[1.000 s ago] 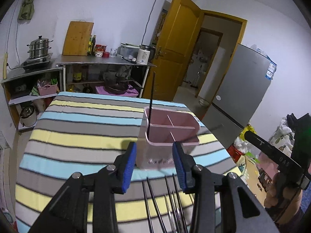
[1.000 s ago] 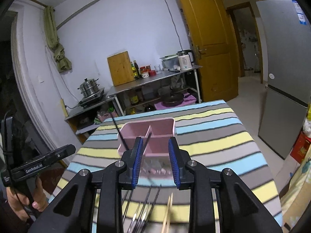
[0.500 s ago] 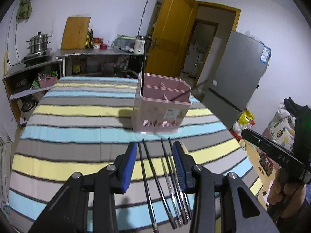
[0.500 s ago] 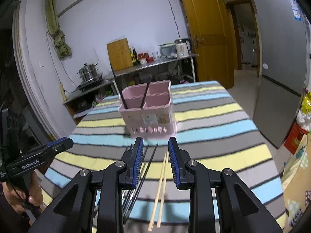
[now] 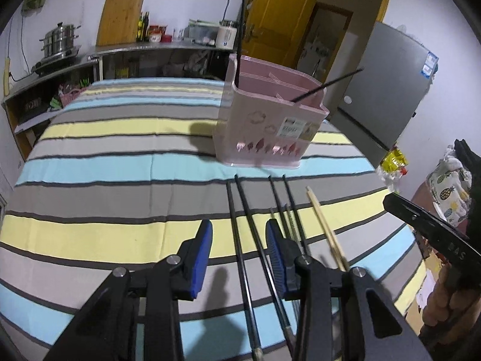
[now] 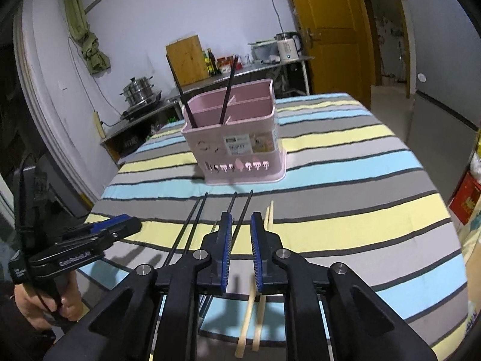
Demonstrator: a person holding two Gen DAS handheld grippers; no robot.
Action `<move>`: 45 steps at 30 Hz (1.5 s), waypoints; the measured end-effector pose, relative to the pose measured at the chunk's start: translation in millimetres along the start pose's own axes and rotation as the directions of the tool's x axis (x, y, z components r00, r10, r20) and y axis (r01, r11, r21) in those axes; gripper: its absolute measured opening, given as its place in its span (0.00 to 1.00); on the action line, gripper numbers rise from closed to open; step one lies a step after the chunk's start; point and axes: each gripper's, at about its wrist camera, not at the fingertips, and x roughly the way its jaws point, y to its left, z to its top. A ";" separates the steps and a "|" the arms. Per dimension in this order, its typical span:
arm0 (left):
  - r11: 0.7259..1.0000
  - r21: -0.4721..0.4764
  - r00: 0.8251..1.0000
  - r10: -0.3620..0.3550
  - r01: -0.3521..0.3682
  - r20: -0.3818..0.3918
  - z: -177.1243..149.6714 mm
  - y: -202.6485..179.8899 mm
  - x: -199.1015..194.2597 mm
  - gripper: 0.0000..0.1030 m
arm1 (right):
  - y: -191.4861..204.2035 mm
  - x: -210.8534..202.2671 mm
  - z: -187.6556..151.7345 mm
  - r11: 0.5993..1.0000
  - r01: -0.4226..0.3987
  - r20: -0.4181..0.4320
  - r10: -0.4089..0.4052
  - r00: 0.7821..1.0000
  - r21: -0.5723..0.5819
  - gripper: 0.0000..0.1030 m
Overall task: Organize utensils
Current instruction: 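Move both open tools back down to the remaining chopsticks on the cloth, then close the right tool on a black chopstick while the left tool grasps another black chopstick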
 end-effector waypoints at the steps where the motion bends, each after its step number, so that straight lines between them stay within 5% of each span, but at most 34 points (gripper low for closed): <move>1: 1.000 0.000 1.000 0.003 -0.003 -0.011 -0.1 0.7 5.8 0.36 | -0.4 4.2 -0.5 1.000 -0.001 -0.007 0.001 1.000 0.003 0.12; 16: 1.000 0.004 0.992 0.027 -0.026 -0.122 8.6 8.4 70.6 0.31 | 7.2 78.9 5.9 1.000 0.005 -0.127 -0.004 0.992 0.004 0.11; 24: 0.996 0.047 0.990 0.079 -0.074 -0.118 11.8 6.7 79.8 0.20 | 4.7 118.9 9.0 0.999 0.045 -0.203 -0.042 0.978 0.008 0.10; 39: 0.990 0.074 0.980 0.130 -0.120 -0.151 23.3 2.5 92.3 0.13 | 16.5 141.3 14.3 0.992 0.118 -0.262 -0.125 0.957 -0.042 0.08; 45: 0.995 0.022 0.980 0.099 -0.097 -0.170 29.6 9.0 90.5 0.07 | 8.5 133.2 16.0 0.996 0.085 -0.255 -0.079 0.964 0.013 0.05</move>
